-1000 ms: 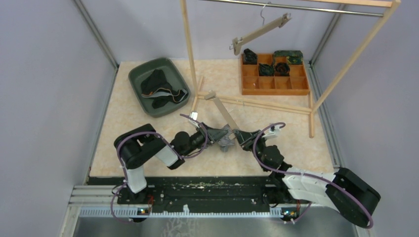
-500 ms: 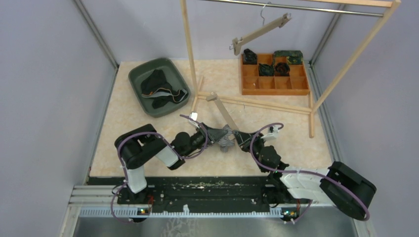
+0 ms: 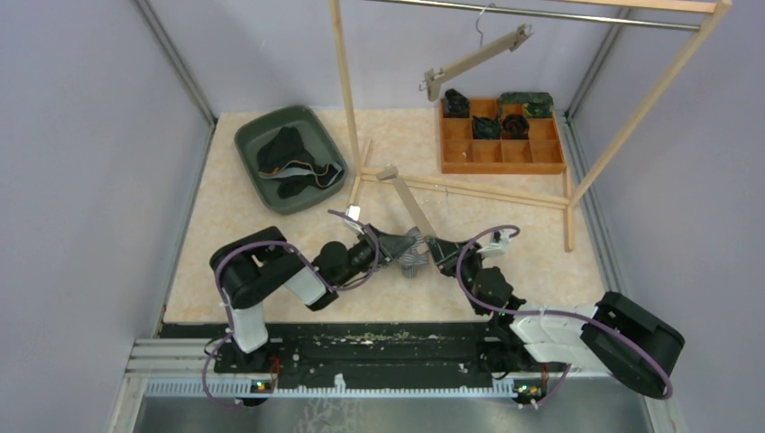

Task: Clip the underwear to the hanger
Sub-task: Clamp the underwear onto the hanger.

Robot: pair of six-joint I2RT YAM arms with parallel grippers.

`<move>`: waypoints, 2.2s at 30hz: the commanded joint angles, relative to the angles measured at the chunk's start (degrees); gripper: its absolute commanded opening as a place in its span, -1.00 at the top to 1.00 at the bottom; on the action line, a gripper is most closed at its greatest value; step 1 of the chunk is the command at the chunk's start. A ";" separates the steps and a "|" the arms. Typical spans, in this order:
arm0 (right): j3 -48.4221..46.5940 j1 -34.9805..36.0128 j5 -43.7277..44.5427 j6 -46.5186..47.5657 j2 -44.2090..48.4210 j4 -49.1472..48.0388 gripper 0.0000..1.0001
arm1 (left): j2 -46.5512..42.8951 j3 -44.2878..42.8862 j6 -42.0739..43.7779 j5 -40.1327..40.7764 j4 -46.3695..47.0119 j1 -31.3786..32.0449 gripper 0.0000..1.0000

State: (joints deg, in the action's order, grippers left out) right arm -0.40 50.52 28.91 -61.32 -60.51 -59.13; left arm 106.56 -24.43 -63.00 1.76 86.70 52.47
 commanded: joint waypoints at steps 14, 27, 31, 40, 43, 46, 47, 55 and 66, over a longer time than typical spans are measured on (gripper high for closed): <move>6.36 0.82 -0.67 -0.02 -0.44 -6.81 1.00 | 1.49 -1.27 -0.76 0.94 10.99 0.76 1.00; 5.95 0.83 -0.88 -1.29 -0.98 -5.39 1.00 | 0.77 -0.85 -0.48 1.56 12.05 0.77 1.00; 5.64 0.81 -0.78 -1.61 -1.05 -4.24 1.00 | 0.85 -0.88 -0.66 1.49 12.63 0.75 1.00; 5.66 0.86 -0.38 -2.22 -1.66 -3.83 1.00 | 1.33 -0.40 -0.96 1.84 14.41 0.92 1.00; 5.68 0.85 -0.22 -2.44 -2.22 -4.20 1.00 | 1.48 -0.56 -1.04 2.00 14.68 1.04 1.00; 5.77 0.86 -0.33 -2.57 -2.78 -4.82 1.00 | 1.51 -0.66 -1.02 2.04 14.73 1.14 1.00; 5.77 0.81 -0.38 -2.64 -2.88 -4.87 1.00 | 1.53 -0.60 -0.93 2.14 14.73 1.18 1.00; 5.93 0.82 -0.34 -2.67 -2.75 -5.12 1.00 | 1.71 -0.55 -0.93 2.28 15.05 1.26 1.00; 6.47 0.85 0.09 -2.48 -2.31 -6.01 0.35 | 2.04 -0.43 -0.90 2.46 15.43 1.24 1.00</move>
State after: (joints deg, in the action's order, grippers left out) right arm -0.40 50.54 29.26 -64.12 -63.18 -60.47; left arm 107.74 -24.67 -63.42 3.66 86.98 53.19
